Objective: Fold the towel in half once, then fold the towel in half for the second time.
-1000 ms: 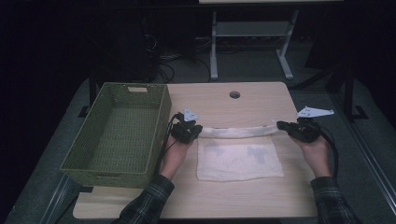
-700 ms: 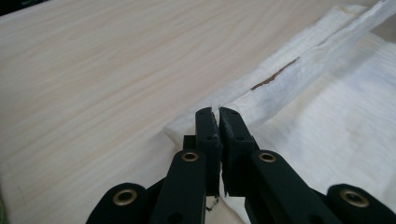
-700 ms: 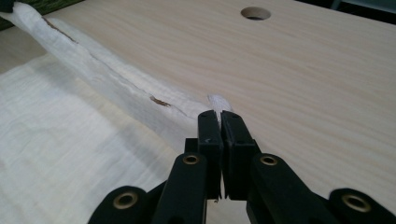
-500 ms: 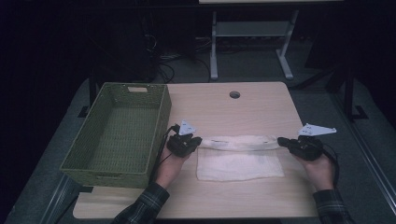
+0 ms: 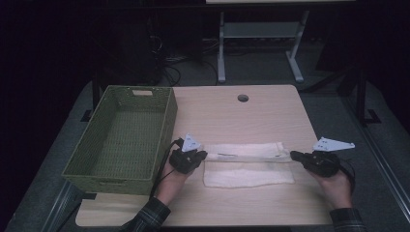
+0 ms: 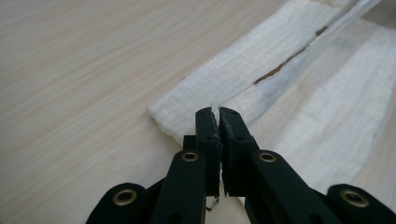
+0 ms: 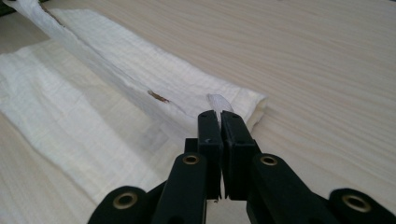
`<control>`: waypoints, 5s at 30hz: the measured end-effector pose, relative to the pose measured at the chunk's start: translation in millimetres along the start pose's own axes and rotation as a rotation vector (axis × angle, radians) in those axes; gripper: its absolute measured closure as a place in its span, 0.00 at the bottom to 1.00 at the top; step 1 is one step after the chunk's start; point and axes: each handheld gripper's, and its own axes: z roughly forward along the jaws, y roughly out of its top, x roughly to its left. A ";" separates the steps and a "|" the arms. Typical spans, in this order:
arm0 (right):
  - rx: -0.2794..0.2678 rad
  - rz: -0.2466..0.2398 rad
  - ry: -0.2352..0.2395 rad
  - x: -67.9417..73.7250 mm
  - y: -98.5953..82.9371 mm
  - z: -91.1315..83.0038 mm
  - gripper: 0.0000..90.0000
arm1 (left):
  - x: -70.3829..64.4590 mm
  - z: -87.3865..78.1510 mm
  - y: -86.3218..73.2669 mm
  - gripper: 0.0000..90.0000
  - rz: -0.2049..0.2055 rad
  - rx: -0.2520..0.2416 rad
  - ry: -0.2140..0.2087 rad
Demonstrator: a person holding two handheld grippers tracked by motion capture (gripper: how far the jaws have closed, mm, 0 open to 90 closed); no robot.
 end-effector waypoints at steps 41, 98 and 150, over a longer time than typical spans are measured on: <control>0.027 -0.015 0.012 23.6 -15.9 -18.1 0.76 | -18.2 -6.0 -8.9 0.73 0.062 0.069 -0.123; 0.139 0.046 0.002 -33.3 12.3 77.1 0.91 | 42.6 69.8 11.3 0.71 -0.055 0.156 0.023; -0.015 -0.014 -0.037 -17.2 24.9 21.8 0.97 | 19.9 2.8 25.4 0.98 -0.014 -0.033 -0.014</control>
